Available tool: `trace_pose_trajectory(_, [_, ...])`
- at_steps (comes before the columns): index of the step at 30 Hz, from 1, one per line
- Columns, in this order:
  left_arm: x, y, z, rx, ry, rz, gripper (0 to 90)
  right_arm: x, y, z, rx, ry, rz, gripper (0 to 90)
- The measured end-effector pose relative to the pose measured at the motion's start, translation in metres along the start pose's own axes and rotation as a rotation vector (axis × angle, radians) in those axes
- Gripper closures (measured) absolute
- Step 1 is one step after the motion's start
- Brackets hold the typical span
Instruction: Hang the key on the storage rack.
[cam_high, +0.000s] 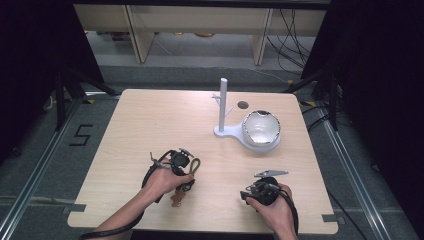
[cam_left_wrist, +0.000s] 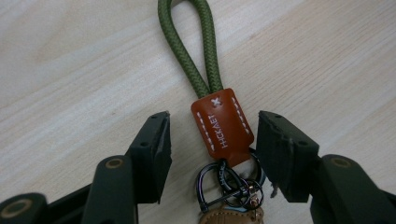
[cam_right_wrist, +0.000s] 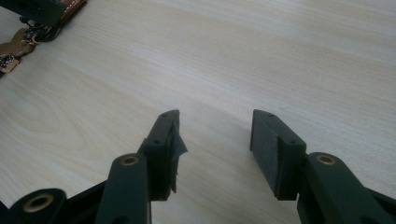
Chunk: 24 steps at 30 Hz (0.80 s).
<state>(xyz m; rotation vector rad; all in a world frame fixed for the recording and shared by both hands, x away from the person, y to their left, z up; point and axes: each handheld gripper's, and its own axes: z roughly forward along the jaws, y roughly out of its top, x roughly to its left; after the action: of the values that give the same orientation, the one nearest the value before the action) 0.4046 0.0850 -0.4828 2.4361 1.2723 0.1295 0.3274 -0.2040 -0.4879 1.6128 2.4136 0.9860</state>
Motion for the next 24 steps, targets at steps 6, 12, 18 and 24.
trace_pose_trajectory(6, [-0.0039,0.0042,0.0022,0.031,-0.002,-0.026,47.8,-0.0002,-0.0002,0.0009,-0.002,0.005,-0.007,53.4])
trace_pose_trajectory(12, [-0.0075,0.0059,0.0037,0.056,0.000,-0.025,48.3,-0.0003,-0.0006,0.0013,0.000,0.014,-0.005,53.3])
trace_pose_trajectory(18, [-0.0058,0.0064,0.0024,0.072,0.029,0.045,55.2,-0.0002,-0.0007,0.0021,0.003,0.017,-0.009,53.4])
trace_pose_trajectory(24, [-0.0061,0.0032,0.0008,0.058,0.056,0.111,65.3,0.0014,-0.0005,0.0015,0.002,0.015,-0.004,53.4])
